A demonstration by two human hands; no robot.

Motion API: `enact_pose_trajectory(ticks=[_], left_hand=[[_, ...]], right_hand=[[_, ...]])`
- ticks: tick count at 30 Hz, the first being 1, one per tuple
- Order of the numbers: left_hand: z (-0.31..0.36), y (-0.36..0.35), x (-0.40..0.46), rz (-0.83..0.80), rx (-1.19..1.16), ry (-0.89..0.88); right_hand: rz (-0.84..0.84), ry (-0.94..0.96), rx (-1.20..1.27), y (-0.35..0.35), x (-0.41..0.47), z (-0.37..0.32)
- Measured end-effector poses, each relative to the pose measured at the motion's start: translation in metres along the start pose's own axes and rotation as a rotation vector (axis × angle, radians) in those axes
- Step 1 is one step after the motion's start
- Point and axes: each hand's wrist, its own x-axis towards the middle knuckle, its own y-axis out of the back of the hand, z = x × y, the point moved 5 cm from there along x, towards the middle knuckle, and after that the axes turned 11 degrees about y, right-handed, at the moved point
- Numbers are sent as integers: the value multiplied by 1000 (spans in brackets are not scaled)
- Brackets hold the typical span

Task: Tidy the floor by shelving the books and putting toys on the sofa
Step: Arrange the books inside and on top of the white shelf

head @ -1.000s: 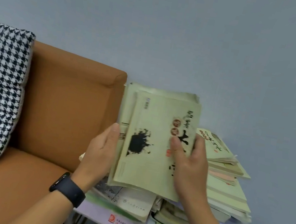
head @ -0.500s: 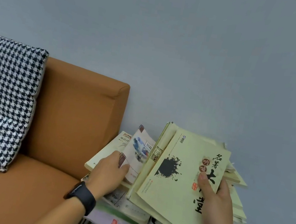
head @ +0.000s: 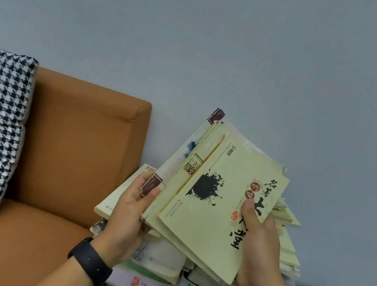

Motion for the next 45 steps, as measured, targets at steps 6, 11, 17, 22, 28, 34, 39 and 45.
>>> enact_pose_trajectory(ticks=[6,11,17,22,28,34,39,45], left_hand=[[-4,1,1,-338,94,196],[2,8,3,-239,359,162],[21,19,4,145,683,-216],[25,56,5,258,667,-354],[15,77,20,225,692,-216],[21,118,37,593,1052,-59],[-6,131,46,475,1367,337],[10,99,37,499,1207,143]], right_hand=[[16,53,-91,4,10,-17],[-18,281,-303,-7,9,-25],[-181,574,-428,-69,-11,0],[-321,511,-369,-103,-16,33],[-399,333,-445,-105,-4,63],[-248,369,-436,-77,-7,33],[-77,248,-341,-29,-5,14],[-9,59,-243,15,-19,3]])
